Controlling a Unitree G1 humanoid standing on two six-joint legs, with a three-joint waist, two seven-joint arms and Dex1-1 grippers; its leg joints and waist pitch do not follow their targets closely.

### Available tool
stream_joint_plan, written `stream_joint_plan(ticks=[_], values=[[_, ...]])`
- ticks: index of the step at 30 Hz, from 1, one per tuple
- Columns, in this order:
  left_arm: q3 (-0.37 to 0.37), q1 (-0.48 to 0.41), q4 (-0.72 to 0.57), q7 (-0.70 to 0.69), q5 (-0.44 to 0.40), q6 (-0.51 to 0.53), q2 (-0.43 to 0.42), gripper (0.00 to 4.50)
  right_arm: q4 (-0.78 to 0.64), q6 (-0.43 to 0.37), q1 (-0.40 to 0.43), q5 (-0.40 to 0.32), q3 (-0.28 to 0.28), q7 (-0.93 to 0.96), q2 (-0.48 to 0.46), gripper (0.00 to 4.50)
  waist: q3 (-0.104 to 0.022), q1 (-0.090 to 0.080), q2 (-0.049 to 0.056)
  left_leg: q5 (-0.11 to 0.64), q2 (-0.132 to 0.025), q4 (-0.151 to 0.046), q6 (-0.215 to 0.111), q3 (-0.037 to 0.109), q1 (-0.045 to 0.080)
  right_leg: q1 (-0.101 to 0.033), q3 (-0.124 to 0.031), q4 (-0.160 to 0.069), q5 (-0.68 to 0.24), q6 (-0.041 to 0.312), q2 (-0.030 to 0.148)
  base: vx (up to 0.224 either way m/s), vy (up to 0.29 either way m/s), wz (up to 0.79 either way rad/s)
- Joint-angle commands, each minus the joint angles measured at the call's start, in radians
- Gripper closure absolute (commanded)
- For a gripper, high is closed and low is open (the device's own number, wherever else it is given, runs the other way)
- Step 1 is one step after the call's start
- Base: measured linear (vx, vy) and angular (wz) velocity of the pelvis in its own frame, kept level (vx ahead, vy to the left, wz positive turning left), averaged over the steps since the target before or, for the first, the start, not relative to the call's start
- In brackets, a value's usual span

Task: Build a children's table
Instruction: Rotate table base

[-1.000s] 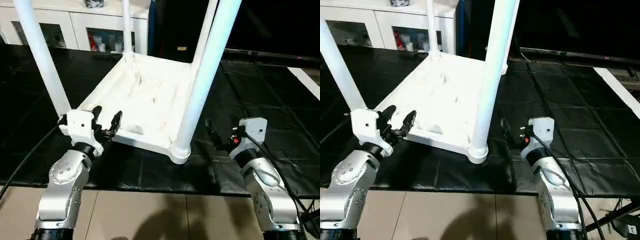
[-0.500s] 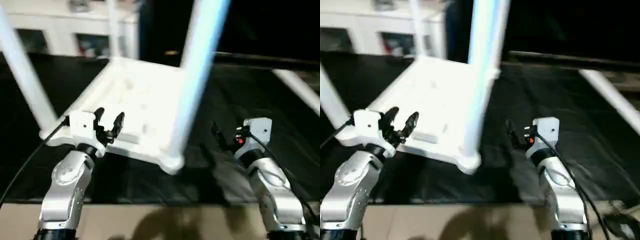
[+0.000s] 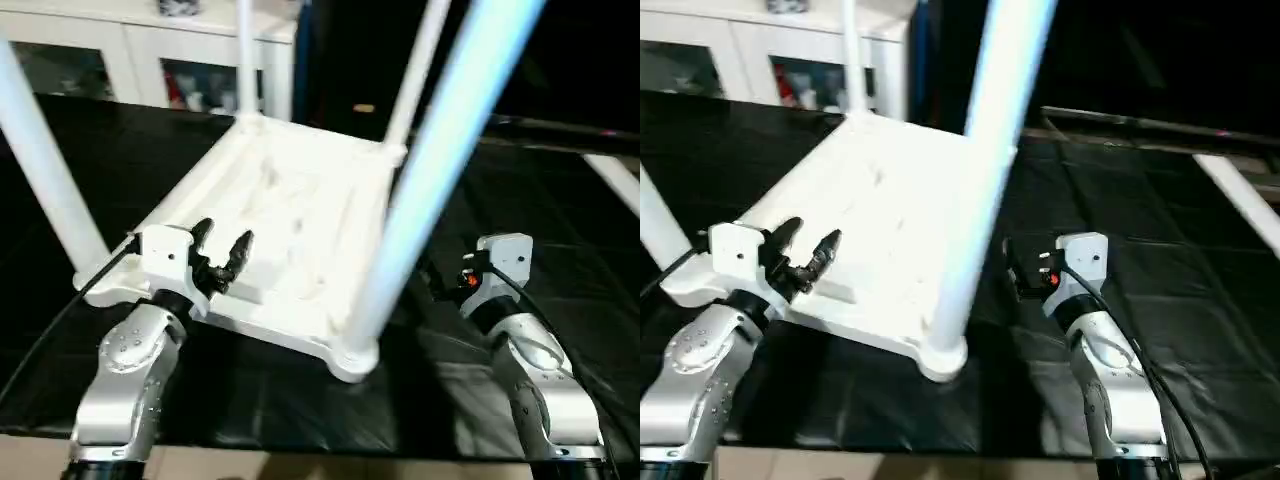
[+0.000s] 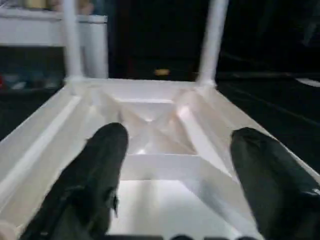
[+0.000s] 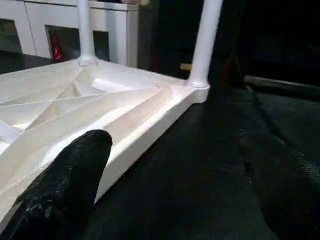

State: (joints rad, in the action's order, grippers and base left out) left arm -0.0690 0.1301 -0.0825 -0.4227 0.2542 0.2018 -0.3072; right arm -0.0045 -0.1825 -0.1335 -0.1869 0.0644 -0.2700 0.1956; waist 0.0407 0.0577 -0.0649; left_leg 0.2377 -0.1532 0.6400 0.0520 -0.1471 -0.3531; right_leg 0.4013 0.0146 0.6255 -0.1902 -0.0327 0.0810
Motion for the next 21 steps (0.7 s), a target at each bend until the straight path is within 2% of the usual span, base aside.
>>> stream_joint_plan(ticks=[1, 2, 4, 5, 6, 7, 8, 9, 11, 12, 13, 14, 15, 16, 17, 18, 19, 20, 21], values=[[0.014, 0.022, 0.011, -0.051, 0.020, 0.022, -0.014, 0.61, 0.019, 0.005, -0.017, 0.010, 0.022, -0.005, 0.020, 0.00, -0.032, -0.011, 0.017, 0.423, -0.047, -0.113, 0.059, 0.018, 0.012, -0.019, -0.025, -0.100, -0.483, 0.101, 0.043, -0.066, -0.024, -0.02], [0.041, 0.039, 0.015, -0.149, 0.036, 0.032, -0.065, 0.37, 0.029, 0.004, -0.023, 0.006, 0.029, -0.039, 0.054, 0.00, -0.033, -0.012, 0.015, 0.413, -0.047, -0.114, 0.058, 0.021, 0.007, -0.023, -0.025, -0.102, -0.496, 0.089, 0.046, -0.062, -0.016, -0.01], [0.065, 0.057, 0.010, -0.260, 0.072, 0.063, -0.119, 0.33, 0.034, -0.011, -0.026, 0.000, 0.032, -0.080, 0.095, 0.00, -0.034, -0.010, 0.021, 0.391, -0.047, -0.114, 0.048, 0.019, 0.007, -0.019, -0.029, -0.100, -0.487, 0.089, 0.045, -0.031, -0.008, -0.01], [0.096, 0.081, 0.006, -0.391, 0.109, 0.098, -0.180, 0.33, 0.030, -0.047, -0.028, -0.015, 0.029, -0.150, 0.151, 0.00, -0.032, -0.009, 0.027, 0.374, -0.047, -0.117, 0.042, 0.020, 0.003, -0.024, -0.030, -0.097, -0.471, 0.105, 0.046, 0.000, 0.000, 0.00], [0.096, 0.081, 0.006, -0.391, 0.109, 0.098, -0.180, 0.33, 0.030, -0.047, -0.028, -0.015, 0.029, -0.150, 0.151, 0.00, -0.033, -0.010, 0.027, 0.370, -0.048, -0.117, 0.040, 0.020, 0.001, -0.024, -0.029, -0.095, -0.459, 0.111, 0.044, 0.000, 0.000, 0.00], [0.119, 0.096, 0.011, -0.452, 0.113, 0.118, -0.212, 0.33, 0.024, -0.067, -0.026, -0.028, 0.024, -0.201, 0.186, 0.00, -0.032, -0.010, 0.033, 0.364, -0.048, -0.116, 0.041, 0.018, 0.003, -0.022, -0.030, -0.094, -0.441, 0.121, 0.044, 0.000, 0.000, 0.00], [0.160, 0.116, 0.025, -0.550, 0.112, 0.142, -0.263, 0.33, 0.007, -0.096, -0.017, -0.045, 0.009, -0.283, 0.243, 0.00, -0.032, -0.009, 0.032, 0.353, -0.049, -0.115, 0.035, 0.017, 0.004, -0.023, -0.031, -0.093, -0.418, 0.137, 0.044, 0.000, 0.000, 0.00], [0.164, 0.117, 0.026, -0.559, 0.111, 0.142, -0.267, 0.33, 0.005, -0.098, -0.016, -0.046, 0.008, -0.289, 0.247, 0.00, -0.032, -0.009, 0.031, 0.350, -0.047, -0.116, 0.028, 0.017, 0.002, -0.026, -0.030, -0.094, -0.418, 0.141, 0.043, 0.000, 0.000, 0.00], [0.227, 0.145, 0.045, -0.678, 0.096, 0.155, -0.322, 0.33, -0.023, -0.126, 0.002, -0.068, -0.016, -0.399, 0.326, 0.00, -0.034, -0.004, 0.030, 0.309, -0.050, -0.114, 0.011, 0.016, 0.000, -0.032, -0.032, -0.089, -0.390, 0.155, 0.046, 0.000, 0.000, 0.00], [0.241, 0.154, 0.048, -0.703, 0.095, 0.164, -0.332, 0.33, -0.033, -0.128, 0.008, -0.074, -0.025, -0.431, 0.348, 0.00, -0.034, 0.000, 0.038, 0.297, -0.052, -0.114, 0.008, 0.015, 0.001, -0.031, -0.033, -0.086, -0.370, 0.165, 0.048, 0.000, 0.000, 0.00], [0.264, 0.174, 0.059, -0.736, 0.088, 0.167, -0.345, 0.51, -0.044, -0.129, 0.014, -0.084, -0.037, -0.480, 0.381, 0.00, -0.035, -0.001, 0.035, 0.273, -0.052, -0.112, 0.003, 0.012, -0.002, -0.033, -0.033, -0.083, -0.333, 0.185, 0.048, 0.000, 0.000, 0.00], [0.283, 0.191, 0.080, -0.765, 0.072, 0.151, -0.353, 0.51, -0.067, -0.130, 0.026, -0.097, -0.058, -0.542, 0.417, 0.00, -0.036, 0.004, 0.055, 0.262, -0.053, -0.112, 0.004, 0.015, -0.002, -0.037, -0.032, -0.078, -0.317, 0.199, 0.049, 0.000, 0.000, 0.00], [0.294, 0.199, 0.095, -0.784, 0.060, 0.135, -0.358, 0.51, -0.084, -0.130, 0.036, -0.105, -0.074, -0.581, 0.438, 0.00, -0.037, 0.004, 0.049, 0.257, -0.055, -0.111, -0.003, 0.014, -0.005, -0.041, -0.031, -0.078, -0.289, 0.210, 0.049, 0.000, 0.000, 0.00], [0.313, 0.220, 0.121, -0.809, 0.043, 0.125, -0.366, 0.62, -0.102, -0.136, 0.045, -0.113, -0.093, -0.629, 0.468, 0.00, -0.038, 0.005, 0.056, 0.253, -0.055, -0.112, -0.004, 0.014, -0.004, -0.042, -0.031, -0.078, -0.276, 0.217, 0.048, 0.000, 0.000, 0.00], [0.324, 0.234, 0.139, -0.822, 0.033, 0.121, -0.368, 0.62, -0.114, -0.140, 0.049, -0.121, -0.104, -0.656, 0.481, 0.00, -0.040, 0.005, 0.047, 0.231, -0.055, -0.108, -0.013, 0.011, -0.006, -0.045, -0.031, -0.076, -0.243, 0.225, 0.047, 0.000, 0.000, 0.00], [0.332, 0.244, 0.152, -0.832, 0.026, 0.118, -0.370, 0.73, -0.123, -0.144, 0.052, -0.126, -0.112, -0.676, 0.491, 0.00, -0.043, 0.006, 0.059, 0.202, -0.053, -0.106, -0.021, 0.008, -0.003, -0.045, -0.031, -0.075, -0.199, 0.240, 0.045, 0.000, 0.000, 0.00], [0.361, 0.292, 0.220, -0.848, -0.010, 0.104, -0.366, 0.85, -0.143, -0.156, 0.054, -0.138, -0.137, -0.740, 0.519, 0.00, -0.044, 0.006, 0.058, 0.189, -0.054, -0.105, -0.027, 0.009, -0.004, -0.047, -0.031, -0.072, -0.175, 0.250, 0.045, 0.000, 0.000, 0.00], [0.361, 0.292, 0.220, -0.848, -0.010, 0.104, -0.366, 0.95, -0.143, -0.156, 0.054, -0.138, -0.137, -0.740, 0.519, 0.00, -0.045, 0.007, 0.058, 0.169, -0.053, -0.102, -0.039, 0.006, -0.004, -0.049, -0.030, -0.070, -0.148, 0.264, 0.045, 0.000, 0.000, 0.00], [0.380, 0.324, 0.273, -0.855, -0.038, 0.084, -0.359, 1.01, -0.155, -0.165, 0.051, -0.151, -0.150, -0.774, 0.530, 0.00, -0.045, 0.009, 0.057, 0.156, -0.051, -0.101, -0.046, 0.006, -0.007, -0.052, -0.029, -0.072, -0.152, 0.271, 0.045, 0.000, 0.000, 0.00]])
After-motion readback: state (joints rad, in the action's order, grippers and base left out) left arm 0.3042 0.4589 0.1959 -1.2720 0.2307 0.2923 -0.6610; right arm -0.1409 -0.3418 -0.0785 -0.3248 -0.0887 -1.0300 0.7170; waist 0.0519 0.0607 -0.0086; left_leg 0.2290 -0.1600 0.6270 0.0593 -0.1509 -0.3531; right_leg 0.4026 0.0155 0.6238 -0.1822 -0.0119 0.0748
